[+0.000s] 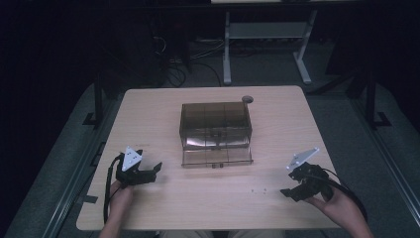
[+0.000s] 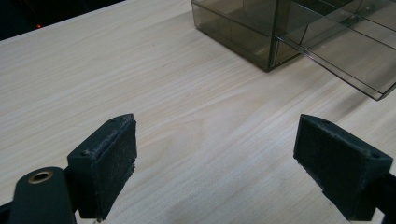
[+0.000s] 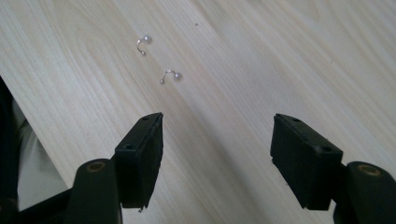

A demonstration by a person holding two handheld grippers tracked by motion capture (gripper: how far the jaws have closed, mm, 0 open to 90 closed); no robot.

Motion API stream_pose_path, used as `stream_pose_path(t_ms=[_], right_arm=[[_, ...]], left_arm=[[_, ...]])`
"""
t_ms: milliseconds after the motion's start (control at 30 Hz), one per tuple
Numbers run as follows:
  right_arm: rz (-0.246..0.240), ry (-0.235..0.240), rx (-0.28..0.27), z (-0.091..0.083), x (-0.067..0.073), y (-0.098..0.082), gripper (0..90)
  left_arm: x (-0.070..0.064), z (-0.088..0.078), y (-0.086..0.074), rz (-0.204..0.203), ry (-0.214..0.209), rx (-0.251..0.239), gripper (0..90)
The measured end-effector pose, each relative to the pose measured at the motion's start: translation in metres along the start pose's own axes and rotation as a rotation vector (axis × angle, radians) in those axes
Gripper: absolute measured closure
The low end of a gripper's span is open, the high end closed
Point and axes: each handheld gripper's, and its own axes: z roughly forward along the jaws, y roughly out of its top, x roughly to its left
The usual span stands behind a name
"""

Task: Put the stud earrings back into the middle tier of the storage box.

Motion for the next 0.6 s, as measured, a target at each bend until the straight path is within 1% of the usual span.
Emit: stream_pose_path(t_ms=[167, 200, 233, 300, 433, 467, 500, 533, 600], right_arm=[[-0.024, 0.007, 0.010, -0.001, 0.004, 0.009, 34.2], [-0.033, 0.009, 0.011, 0.000, 0.004, 0.011, 34.3], [-0.052, 0.011, 0.022, 0.000, 0.005, 0.016, 34.6], [-0.061, 0.009, 0.026, 0.001, 0.006, 0.019, 34.6], [-0.094, 0.016, 0.036, 0.005, 0.010, 0.032, 34.6], [-0.109, 0.020, 0.042, 0.008, 0.012, 0.039, 36.3], [-0.109, 0.020, 0.042, 0.008, 0.012, 0.039, 36.3], [-0.121, 0.026, 0.054, 0.012, 0.013, 0.044, 37.2], [-0.127, 0.025, 0.062, 0.013, 0.014, 0.047, 38.4]], left_arm=[[0.000, 0.000, 0.000, 0.002, 0.000, -0.002, 12.9], [0.000, 0.000, 0.000, 0.000, -0.001, -0.002, 12.9], [0.000, 0.000, 0.000, 0.001, -0.002, -0.003, 12.9], [0.000, -0.001, 0.000, 0.000, -0.002, -0.005, 12.8], [0.000, -0.001, 0.000, 0.000, -0.001, -0.005, 12.9], [0.000, -0.001, 0.000, 0.001, -0.002, -0.006, 12.9], [0.000, -0.001, 0.000, 0.001, -0.002, -0.006, 12.8], [0.000, -0.001, 0.000, 0.000, -0.002, -0.006, 12.9], [0.000, -0.001, 0.000, -0.001, -0.002, -0.006, 12.9]])
